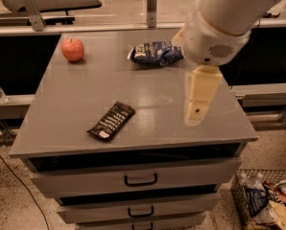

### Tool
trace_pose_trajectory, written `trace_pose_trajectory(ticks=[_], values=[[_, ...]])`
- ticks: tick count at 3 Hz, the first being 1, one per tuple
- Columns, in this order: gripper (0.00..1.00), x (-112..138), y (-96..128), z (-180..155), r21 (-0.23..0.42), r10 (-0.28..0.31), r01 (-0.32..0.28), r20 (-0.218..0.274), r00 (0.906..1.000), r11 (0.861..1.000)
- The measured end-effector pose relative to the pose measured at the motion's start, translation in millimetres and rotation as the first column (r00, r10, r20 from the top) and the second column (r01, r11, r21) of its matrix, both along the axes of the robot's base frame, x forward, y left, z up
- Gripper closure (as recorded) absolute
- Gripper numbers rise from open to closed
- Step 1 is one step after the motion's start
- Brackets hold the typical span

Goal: Pick rxbar chocolate

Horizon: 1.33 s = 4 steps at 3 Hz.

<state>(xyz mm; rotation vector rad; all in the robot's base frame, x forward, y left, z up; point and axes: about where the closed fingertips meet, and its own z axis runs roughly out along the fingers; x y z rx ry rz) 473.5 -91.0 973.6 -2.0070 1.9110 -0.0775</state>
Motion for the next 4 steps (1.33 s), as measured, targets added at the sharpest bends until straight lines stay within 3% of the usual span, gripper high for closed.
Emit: trace_pose_trajectory(ticks=[1, 2, 3, 4], values=[[0.00, 7, 70, -10, 0.017, 0.173, -0.173, 0.002, 0.9850, 0.985], [0.00, 18, 124, -25, 0.056, 0.286, -0.284, -0.034, 0.9576, 0.957], [0.00, 34, 158, -47, 0.109, 0.338, -0.328, -0.093, 0.9366, 0.938], [0.00, 43, 178, -67, 0.157, 0.357, -0.336, -0.133, 0.9246, 0.929]])
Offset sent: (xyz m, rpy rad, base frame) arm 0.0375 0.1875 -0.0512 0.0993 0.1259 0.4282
